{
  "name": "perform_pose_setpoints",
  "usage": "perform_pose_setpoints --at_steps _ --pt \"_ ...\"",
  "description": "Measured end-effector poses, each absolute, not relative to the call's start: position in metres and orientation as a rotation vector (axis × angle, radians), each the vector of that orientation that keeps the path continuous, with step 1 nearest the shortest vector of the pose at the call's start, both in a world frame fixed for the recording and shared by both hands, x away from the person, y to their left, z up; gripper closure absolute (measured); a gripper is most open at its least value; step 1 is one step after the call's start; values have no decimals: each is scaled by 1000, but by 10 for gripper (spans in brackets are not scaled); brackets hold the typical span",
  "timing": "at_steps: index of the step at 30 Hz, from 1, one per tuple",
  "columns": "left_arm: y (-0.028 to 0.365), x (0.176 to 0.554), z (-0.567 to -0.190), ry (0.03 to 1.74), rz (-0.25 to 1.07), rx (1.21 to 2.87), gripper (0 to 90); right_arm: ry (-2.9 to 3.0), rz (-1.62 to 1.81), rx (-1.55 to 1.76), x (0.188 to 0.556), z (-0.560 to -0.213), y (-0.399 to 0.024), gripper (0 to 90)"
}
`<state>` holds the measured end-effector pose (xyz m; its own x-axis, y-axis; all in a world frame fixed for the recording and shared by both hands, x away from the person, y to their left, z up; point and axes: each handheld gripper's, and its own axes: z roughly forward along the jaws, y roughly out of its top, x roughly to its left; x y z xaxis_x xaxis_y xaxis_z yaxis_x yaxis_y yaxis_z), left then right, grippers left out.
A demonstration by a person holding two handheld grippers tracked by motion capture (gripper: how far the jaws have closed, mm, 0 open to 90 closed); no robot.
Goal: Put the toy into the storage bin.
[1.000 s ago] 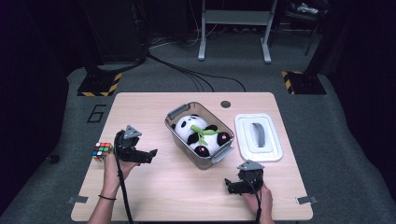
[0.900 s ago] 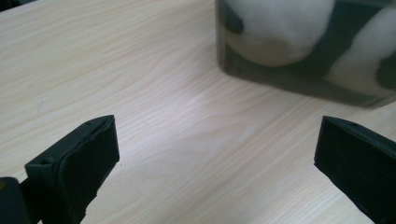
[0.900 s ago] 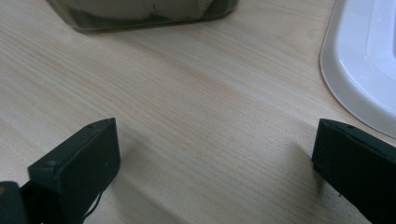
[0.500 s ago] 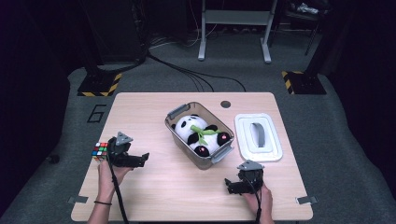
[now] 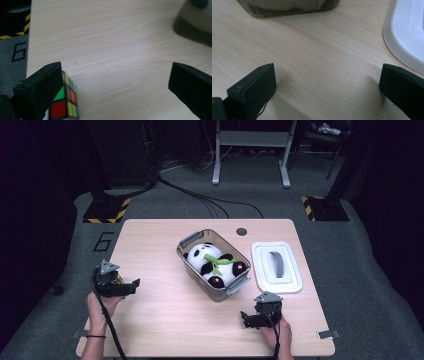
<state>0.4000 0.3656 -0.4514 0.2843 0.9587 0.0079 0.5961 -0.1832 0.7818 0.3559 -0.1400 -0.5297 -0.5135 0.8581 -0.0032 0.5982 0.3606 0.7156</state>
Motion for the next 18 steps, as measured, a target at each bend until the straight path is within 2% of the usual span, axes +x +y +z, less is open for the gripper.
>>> perform_pose_setpoints --at_steps 10,18 --pt "398 404 -461 1501 707 1797 0 2250 946 1275 356 -530 -140 2" --pt "410 411 -479 1563 703 1813 0 2250 946 1275 356 -530 -140 2"
